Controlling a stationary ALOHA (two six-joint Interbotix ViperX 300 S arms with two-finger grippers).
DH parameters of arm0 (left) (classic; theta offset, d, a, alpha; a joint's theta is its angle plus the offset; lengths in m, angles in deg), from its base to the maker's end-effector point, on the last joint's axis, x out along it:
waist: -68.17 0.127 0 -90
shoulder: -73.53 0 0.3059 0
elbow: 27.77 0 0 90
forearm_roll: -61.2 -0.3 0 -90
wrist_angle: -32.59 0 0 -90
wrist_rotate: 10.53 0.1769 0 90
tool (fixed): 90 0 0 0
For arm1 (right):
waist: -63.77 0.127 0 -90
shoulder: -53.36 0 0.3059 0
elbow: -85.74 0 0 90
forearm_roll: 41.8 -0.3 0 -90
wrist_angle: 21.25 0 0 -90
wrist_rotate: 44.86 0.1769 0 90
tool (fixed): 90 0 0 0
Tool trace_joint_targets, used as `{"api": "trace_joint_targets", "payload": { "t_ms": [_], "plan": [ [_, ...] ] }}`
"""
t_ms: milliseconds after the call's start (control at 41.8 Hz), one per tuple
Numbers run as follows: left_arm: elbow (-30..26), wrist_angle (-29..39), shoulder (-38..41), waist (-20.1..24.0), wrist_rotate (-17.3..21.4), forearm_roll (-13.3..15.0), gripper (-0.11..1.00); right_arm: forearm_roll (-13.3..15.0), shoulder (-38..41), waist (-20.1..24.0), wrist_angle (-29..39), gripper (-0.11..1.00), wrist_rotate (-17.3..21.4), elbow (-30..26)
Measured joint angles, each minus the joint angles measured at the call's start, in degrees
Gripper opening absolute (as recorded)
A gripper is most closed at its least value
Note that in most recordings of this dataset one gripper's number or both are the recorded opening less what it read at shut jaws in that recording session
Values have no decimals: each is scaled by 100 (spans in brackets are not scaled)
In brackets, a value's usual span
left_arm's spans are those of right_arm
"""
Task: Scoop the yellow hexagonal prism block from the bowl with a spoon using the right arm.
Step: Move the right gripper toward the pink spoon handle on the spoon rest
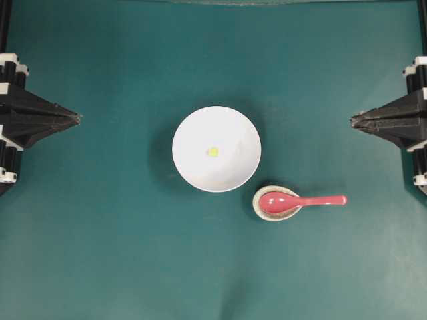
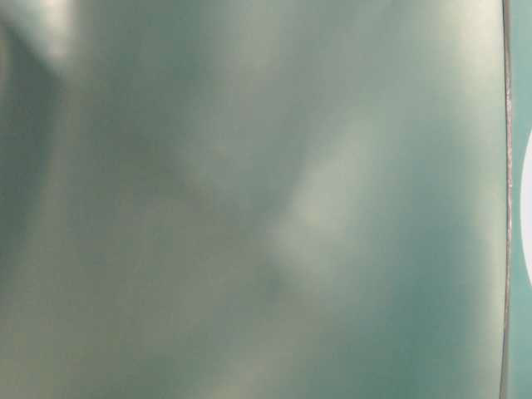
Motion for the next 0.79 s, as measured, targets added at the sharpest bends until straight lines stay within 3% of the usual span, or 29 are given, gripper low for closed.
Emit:
{"api": "trace_joint_targets", "payload": {
  "t_ms": [407,502,670,789],
  "plan": [
    [0,237,-26,0,-44,-35,0,-9,-18,-26,105,1,-9,0],
    [0,237,-18,0,-44,-44,0,0,-18,-35,105,10,0,0],
    [0,264,-26,0,-44,-35,0,-9,-18,-44,105,45,26,0],
    [0,272,-26,0,-44,-44,0,0,-18,-44,105,51,26,0]
  ]
}}
